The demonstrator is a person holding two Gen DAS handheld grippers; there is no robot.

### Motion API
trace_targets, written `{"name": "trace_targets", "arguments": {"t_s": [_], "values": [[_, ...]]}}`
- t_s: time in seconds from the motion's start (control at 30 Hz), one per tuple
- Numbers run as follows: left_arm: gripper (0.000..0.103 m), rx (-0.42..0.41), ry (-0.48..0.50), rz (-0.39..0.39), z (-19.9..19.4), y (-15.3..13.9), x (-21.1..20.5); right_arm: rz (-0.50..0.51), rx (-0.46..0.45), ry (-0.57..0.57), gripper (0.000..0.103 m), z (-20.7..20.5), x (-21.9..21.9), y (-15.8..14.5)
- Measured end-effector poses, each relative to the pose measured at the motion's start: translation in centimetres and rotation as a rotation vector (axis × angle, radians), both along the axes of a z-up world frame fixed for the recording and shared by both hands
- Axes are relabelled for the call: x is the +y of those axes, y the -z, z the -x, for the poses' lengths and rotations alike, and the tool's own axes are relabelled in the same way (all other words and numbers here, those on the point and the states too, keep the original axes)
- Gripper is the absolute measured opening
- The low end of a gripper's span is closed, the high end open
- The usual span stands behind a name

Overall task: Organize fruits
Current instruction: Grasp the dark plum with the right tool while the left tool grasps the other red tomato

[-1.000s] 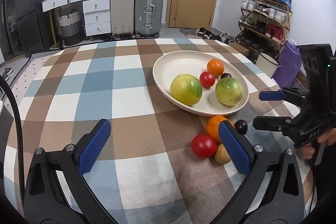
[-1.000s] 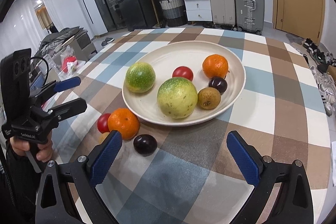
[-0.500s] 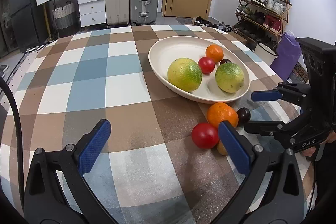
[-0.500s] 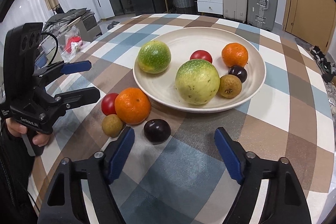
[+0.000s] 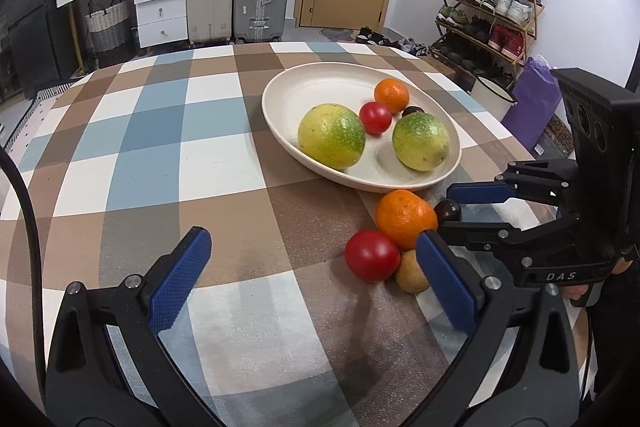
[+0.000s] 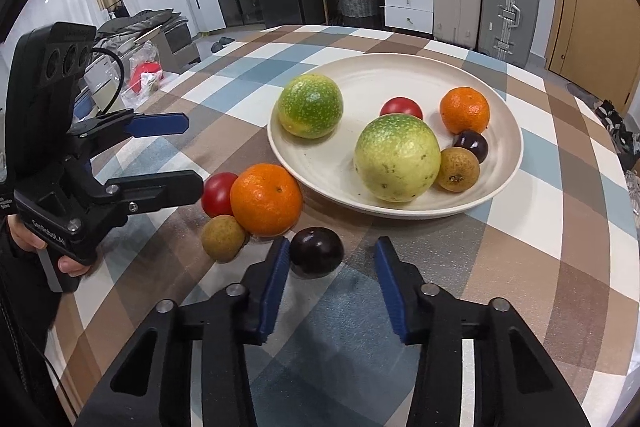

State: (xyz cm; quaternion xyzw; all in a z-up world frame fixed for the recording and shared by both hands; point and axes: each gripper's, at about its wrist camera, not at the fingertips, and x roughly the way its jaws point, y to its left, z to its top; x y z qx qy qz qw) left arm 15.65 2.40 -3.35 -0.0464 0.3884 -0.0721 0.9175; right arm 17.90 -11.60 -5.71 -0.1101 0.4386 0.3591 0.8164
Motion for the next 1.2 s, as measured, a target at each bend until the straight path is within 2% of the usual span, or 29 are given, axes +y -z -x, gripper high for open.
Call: {"name": "trace_targets", "arguments": {"t_s": [0.2,0.6,0.8,0.9,1.03,1.1,1.13,1.2], "values": [[0.102,0.009,0.007,0.002,0.0,0.1,-0.2,-0.005,0.002,-0.027,0.028,0.3,0.5,0.0],[0.101,0.036,0.001,0.008,-0.3,0.6,-0.1,-0.042,-0.012,-0.021,0.028,0.6,0.1,-0.7],[0.094,0.096,-0.006,0.033,-1.1,1.6,0.1,-0.042,-0.011,-0.006,0.028,0.4,0.0,-0.8],[0.094,0.077,-0.025,0.022,-0.8,1.2,0.6,-0.042,-0.013,-0.003,0.028,0.3,-0.1,-0.9],[0.093,0.053,-0.098,0.017,-0.7,0.5,2.2,-0.041,-0.011,-0.002,0.028,0.3,-0.2,-0.8],[0.093,0.048,-0.126,0.041,-0.6,0.3,3.1,-0.040,-0.009,-0.003,0.028,0.3,-0.1,-0.8],[0.093,0.050,-0.120,0.071,-0.6,0.3,3.3,-0.040,-0.009,-0.003,0.028,0.3,-0.1,-0.7],[0.093,0.049,-0.093,0.083,-0.6,0.3,3.1,-0.039,-0.008,-0.006,0.028,0.3,-0.1,-0.7]]}}
